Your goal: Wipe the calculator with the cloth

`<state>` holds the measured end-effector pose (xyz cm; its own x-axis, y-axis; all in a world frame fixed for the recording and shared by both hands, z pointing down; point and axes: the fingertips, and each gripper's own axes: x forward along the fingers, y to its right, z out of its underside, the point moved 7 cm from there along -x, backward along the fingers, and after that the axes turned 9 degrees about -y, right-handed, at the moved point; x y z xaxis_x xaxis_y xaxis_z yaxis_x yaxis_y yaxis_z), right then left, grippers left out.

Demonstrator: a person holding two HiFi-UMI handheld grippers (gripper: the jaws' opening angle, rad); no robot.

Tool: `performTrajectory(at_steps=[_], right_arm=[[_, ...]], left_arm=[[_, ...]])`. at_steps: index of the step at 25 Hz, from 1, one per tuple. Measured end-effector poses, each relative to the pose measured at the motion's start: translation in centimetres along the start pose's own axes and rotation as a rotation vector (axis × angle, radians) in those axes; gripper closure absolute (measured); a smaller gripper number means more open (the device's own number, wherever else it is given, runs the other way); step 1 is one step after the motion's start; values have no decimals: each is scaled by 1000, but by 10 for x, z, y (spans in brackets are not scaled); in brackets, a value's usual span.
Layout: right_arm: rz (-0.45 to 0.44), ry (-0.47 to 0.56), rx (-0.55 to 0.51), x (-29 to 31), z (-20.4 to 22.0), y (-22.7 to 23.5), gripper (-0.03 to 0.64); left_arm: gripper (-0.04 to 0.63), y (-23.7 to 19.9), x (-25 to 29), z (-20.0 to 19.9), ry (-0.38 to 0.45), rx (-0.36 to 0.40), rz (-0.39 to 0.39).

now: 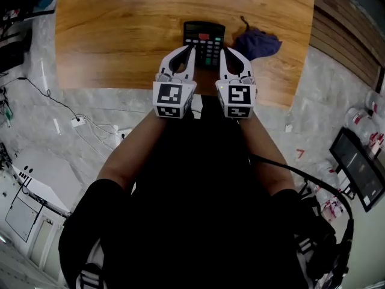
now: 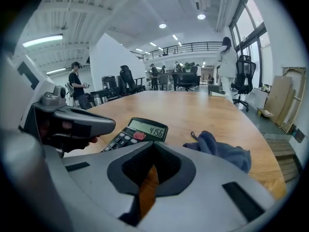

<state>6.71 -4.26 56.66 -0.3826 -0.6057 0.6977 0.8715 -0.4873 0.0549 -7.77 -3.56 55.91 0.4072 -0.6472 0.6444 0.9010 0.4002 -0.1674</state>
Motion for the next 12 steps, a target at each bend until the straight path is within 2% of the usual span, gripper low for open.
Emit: performTrajectory(at_steps=[3, 6, 12], right_arm=[[8, -38, -19, 10, 3, -6, 601], [16, -80, 14, 18, 9, -7, 601], [33, -97, 21, 21, 14, -7, 601]], left_arm=[[589, -9, 5, 6, -24, -21, 16], [588, -13, 6, 7, -18, -38, 54], [447, -20, 7, 13, -58, -66, 152]])
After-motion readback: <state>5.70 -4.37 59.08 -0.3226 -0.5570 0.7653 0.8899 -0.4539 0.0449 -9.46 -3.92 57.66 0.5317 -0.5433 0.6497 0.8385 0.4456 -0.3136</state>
